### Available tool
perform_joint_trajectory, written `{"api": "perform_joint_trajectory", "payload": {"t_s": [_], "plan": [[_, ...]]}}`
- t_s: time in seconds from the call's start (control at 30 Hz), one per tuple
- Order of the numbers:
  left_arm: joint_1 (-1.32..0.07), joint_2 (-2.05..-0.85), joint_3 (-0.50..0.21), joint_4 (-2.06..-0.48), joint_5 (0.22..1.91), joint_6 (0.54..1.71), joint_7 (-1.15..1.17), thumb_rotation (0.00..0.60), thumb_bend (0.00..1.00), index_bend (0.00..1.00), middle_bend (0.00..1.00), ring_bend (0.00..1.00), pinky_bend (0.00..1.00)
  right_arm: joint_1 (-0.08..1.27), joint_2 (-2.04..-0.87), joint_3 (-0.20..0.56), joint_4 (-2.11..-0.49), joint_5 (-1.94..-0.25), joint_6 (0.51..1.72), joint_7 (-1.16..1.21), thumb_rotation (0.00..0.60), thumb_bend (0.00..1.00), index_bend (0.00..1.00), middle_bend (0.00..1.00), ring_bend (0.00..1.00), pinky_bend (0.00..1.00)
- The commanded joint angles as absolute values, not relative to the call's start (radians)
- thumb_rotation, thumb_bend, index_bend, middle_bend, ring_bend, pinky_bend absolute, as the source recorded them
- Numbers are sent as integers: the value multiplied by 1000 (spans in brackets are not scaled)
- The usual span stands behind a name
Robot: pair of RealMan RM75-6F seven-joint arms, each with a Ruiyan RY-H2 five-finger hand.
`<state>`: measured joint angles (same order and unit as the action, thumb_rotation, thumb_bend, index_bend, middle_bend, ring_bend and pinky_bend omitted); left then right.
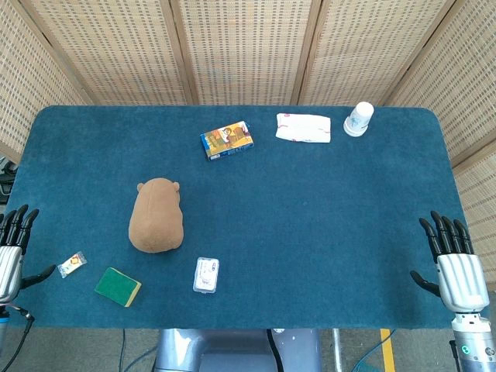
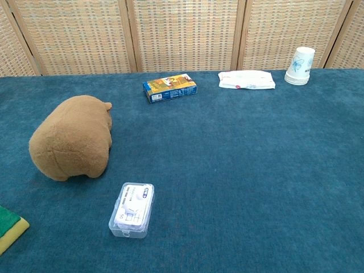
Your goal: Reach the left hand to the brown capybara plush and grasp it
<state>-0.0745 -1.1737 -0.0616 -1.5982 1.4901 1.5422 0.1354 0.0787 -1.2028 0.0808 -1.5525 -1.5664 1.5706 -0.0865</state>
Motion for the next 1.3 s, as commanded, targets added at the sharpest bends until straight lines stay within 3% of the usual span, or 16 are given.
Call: {"api": "perform_joint_trajectory", "payload": {"t_s": [0.03,1.1,1.3], "plan": [[-74,-1172,-62,-1600,1491,1542,134,600,135,0,0,0,0,79,-1203,80,-1553,-1565,1568,-88,600,144,89,0,0,0],[-75,-1171,-65,-1606,1486,1539,121,600,135,0,0,0,0,84,-1195,71,-1565,-1562,1542,-77,600,144,115,0,0,0],[-99,-1158,-74,-1608,1456,1483,117,600,136,0,0,0,0,90,-1197,66,-1558,-1559,1524,-69,600,144,123,0,0,0]]}}
